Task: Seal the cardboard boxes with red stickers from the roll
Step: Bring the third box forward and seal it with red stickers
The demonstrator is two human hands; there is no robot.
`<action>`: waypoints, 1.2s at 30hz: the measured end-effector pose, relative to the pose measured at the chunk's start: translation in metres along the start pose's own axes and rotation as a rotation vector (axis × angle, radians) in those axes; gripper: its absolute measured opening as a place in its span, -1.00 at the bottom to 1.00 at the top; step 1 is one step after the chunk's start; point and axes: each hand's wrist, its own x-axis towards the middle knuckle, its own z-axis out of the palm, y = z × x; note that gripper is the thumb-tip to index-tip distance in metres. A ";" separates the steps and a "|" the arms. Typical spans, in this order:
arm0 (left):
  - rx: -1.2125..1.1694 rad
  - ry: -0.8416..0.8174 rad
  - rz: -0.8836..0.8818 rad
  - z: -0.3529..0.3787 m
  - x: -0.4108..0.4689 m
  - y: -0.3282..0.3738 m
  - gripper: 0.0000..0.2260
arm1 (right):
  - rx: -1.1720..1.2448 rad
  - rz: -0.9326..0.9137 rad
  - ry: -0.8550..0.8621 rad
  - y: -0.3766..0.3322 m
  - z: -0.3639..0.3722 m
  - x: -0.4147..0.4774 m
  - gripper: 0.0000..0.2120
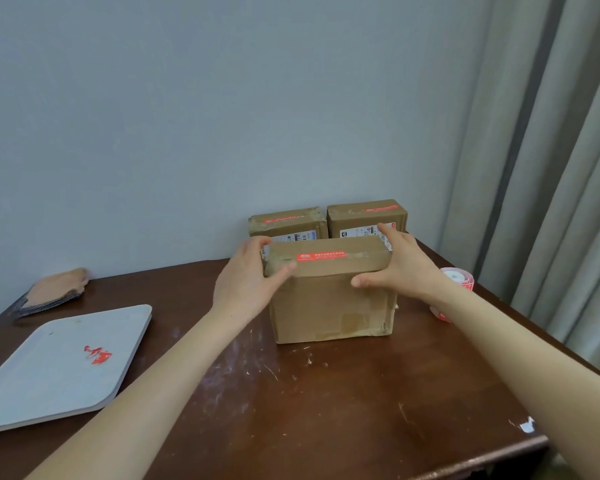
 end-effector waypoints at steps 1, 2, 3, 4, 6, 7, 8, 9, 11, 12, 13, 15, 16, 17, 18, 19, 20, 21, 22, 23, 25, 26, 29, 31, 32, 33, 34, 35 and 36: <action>-0.076 0.011 -0.071 0.000 0.003 -0.001 -0.47 | 0.004 0.032 -0.021 0.001 0.000 0.002 0.12; -0.160 0.016 -0.141 0.000 0.006 -0.002 -0.50 | -0.005 0.066 -0.038 0.000 -0.001 0.003 0.13; -0.234 0.004 -0.207 0.002 0.009 -0.003 -0.54 | -0.028 0.101 -0.050 0.000 0.000 0.005 0.13; -0.286 -0.020 -0.258 0.004 0.012 -0.003 -0.57 | -0.067 0.127 -0.055 0.001 0.001 0.007 0.13; -0.348 -0.068 -0.308 0.012 0.017 -0.003 -0.58 | -0.116 0.142 -0.052 0.001 0.002 0.013 0.10; -0.368 -0.087 -0.321 0.016 0.020 -0.003 -0.57 | -0.110 0.132 -0.051 0.001 0.001 0.016 0.07; -0.386 -0.105 -0.333 0.019 0.023 -0.001 -0.58 | -0.102 0.117 -0.050 0.001 0.001 0.019 0.02; -0.406 -0.118 -0.338 0.022 0.027 0.000 -0.58 | -0.100 0.105 -0.046 0.000 0.001 0.023 -0.02; -0.463 -0.150 -0.344 0.026 0.036 0.005 -0.58 | -0.105 0.098 -0.018 0.001 0.000 0.031 -0.10; -0.500 -0.167 -0.349 0.028 0.041 0.008 -0.57 | -0.103 0.098 0.002 0.002 -0.001 0.036 -0.14; -0.532 -0.177 -0.351 0.030 0.047 0.010 -0.58 | -0.098 0.098 0.021 0.004 -0.002 0.041 -0.17; -0.577 -0.190 -0.357 0.034 0.057 0.015 -0.63 | -0.100 0.096 0.046 0.009 -0.001 0.052 -0.25; -0.590 -0.197 -0.364 0.036 0.062 0.017 -0.64 | -0.109 0.096 0.053 0.012 -0.001 0.057 -0.28; -0.595 -0.199 -0.370 0.038 0.067 0.018 -0.65 | -0.118 0.096 0.055 0.015 0.000 0.062 -0.31; -0.591 -0.208 -0.372 0.041 0.072 0.020 -0.64 | -0.126 0.095 0.055 0.018 0.001 0.067 -0.32; -0.591 -0.210 -0.375 0.044 0.076 0.020 -0.65 | -0.132 0.097 0.053 0.020 0.002 0.071 -0.34; -0.595 -0.217 -0.382 0.047 0.079 0.020 -0.65 | -0.140 0.102 0.049 0.022 0.003 0.074 -0.35; -0.606 -0.220 -0.387 0.050 0.082 0.020 -0.65 | -0.147 0.108 0.046 0.024 0.005 0.076 -0.36; -0.604 -0.218 -0.389 0.052 0.084 0.020 -0.64 | -0.153 0.111 0.045 0.025 0.006 0.078 -0.38; -0.604 -0.215 -0.390 0.054 0.085 0.019 -0.62 | -0.157 0.110 0.045 0.026 0.007 0.080 -0.39; -0.597 -0.204 -0.387 0.058 0.088 0.019 -0.61 | -0.164 0.113 0.049 0.027 0.009 0.082 -0.40; -0.593 -0.201 -0.382 0.059 0.089 0.019 -0.60 | -0.164 0.120 0.051 0.027 0.010 0.083 -0.40; -0.570 -0.213 -0.380 0.063 0.092 0.021 -0.60 | -0.164 0.139 0.058 0.027 0.012 0.084 -0.39; -0.564 -0.220 -0.368 0.064 0.093 0.022 -0.60 | -0.166 0.147 0.066 0.027 0.012 0.084 -0.37; -0.558 -0.228 -0.357 0.066 0.093 0.021 -0.60 | -0.165 0.151 0.070 0.027 0.012 0.084 -0.37; -0.555 -0.246 -0.354 0.067 0.093 0.022 -0.60 | -0.166 0.156 0.074 0.027 0.012 0.084 -0.37; -0.557 -0.254 -0.347 0.067 0.093 0.023 -0.59 | -0.169 0.159 0.076 0.026 0.011 0.084 -0.37; -0.557 -0.261 -0.344 0.067 0.092 0.024 -0.59 | -0.173 0.161 0.075 0.026 0.011 0.083 -0.38; -0.559 -0.262 -0.339 0.066 0.091 0.026 -0.58 | -0.173 0.161 0.074 0.025 0.011 0.083 -0.39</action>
